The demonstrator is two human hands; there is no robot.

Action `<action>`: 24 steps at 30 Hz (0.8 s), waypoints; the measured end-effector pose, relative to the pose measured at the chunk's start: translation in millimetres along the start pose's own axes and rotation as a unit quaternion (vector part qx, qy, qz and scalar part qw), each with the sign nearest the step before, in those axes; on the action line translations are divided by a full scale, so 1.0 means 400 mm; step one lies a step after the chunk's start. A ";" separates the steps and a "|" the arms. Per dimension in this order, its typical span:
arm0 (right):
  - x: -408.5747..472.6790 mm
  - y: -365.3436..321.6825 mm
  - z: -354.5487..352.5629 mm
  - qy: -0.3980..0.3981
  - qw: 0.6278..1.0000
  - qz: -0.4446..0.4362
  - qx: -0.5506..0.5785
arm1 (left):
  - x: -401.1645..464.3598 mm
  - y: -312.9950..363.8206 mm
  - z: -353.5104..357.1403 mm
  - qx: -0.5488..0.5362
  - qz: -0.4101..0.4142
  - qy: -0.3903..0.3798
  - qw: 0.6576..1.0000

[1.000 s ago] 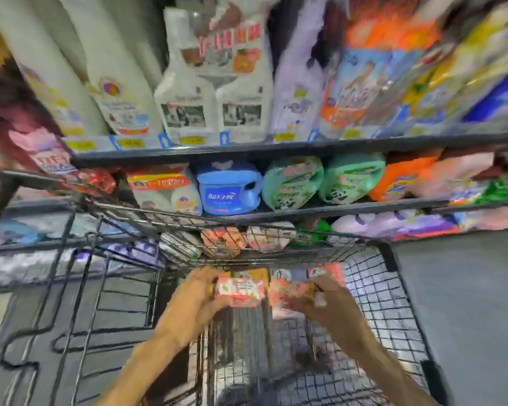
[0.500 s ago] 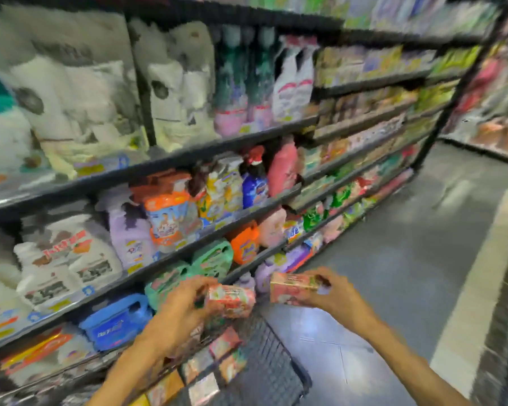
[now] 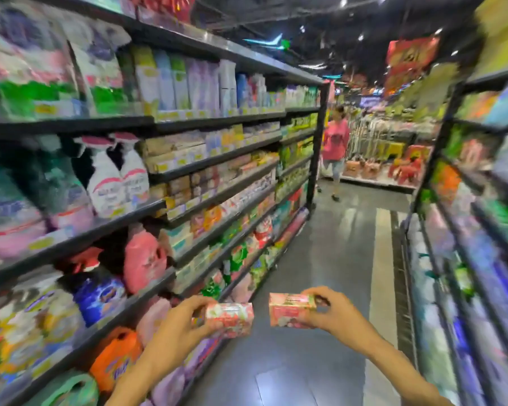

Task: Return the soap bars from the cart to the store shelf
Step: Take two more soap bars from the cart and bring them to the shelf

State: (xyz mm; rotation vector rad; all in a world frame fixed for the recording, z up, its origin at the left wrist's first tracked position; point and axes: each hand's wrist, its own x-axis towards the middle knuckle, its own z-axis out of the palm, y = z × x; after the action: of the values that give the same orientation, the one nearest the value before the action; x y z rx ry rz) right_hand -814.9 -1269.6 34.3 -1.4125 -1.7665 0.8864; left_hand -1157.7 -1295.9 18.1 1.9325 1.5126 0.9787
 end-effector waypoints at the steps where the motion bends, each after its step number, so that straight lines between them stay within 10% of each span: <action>1: 0.022 0.022 -0.049 0.004 1.000 0.000 0.003 | 0.053 0.018 0.035 -0.010 0.001 -0.007 1.000; 24: 0.905 0.414 -0.617 0.056 0.998 0.020 0.027 | 1.212 0.130 0.427 -0.049 0.061 -0.040 0.996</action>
State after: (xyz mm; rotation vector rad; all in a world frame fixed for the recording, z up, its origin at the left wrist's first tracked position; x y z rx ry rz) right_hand -581.1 -864.7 60.4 -1.4393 -1.6250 0.8527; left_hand -930.7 -834.2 64.8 1.9882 1.2903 0.9964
